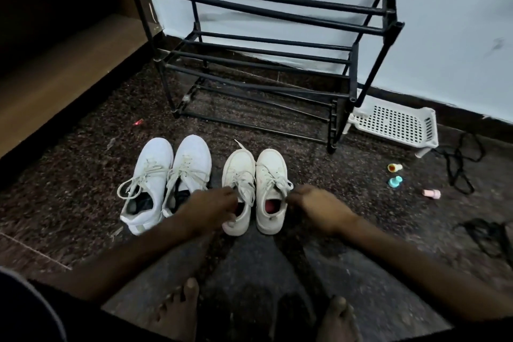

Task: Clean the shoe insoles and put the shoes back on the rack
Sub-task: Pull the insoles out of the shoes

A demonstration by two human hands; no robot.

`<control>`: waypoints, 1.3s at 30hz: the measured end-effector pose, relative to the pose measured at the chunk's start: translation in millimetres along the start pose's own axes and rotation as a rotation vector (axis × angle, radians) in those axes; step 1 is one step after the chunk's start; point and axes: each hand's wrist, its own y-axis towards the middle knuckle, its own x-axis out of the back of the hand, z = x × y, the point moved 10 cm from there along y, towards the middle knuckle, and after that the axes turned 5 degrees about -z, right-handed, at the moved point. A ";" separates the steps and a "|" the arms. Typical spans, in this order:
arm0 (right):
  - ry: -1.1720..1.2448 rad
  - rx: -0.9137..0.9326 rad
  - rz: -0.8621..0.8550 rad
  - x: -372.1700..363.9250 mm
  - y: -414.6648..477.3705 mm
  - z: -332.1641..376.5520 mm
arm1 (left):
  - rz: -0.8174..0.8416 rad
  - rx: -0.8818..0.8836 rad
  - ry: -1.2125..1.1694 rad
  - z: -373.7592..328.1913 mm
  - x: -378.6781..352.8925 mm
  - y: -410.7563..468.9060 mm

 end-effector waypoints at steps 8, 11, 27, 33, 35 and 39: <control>-0.228 -0.014 0.282 125.2 27.5 -38.6 | 0.259 -0.136 -0.021 -10.2 128.4 59.4; -0.267 -0.071 0.299 126.4 44.4 -36.6 | 0.302 -0.140 0.103 -28.7 134.1 87.4; 0.768 -0.965 0.015 -86.4 6.1 -58.5 | 0.092 0.134 0.337 -65.8 -30.7 116.8; 0.584 -0.910 -0.144 -57.3 1.2 -68.5 | -0.076 0.090 0.080 -45.8 -23.0 121.7; 0.343 -0.735 -0.219 -31.5 16.6 -57.1 | -0.126 0.160 -0.026 -33.1 -20.0 120.2; 0.010 -0.416 -0.079 -26.9 53.5 -12.4 | -0.096 0.222 -0.061 -25.3 -16.1 133.7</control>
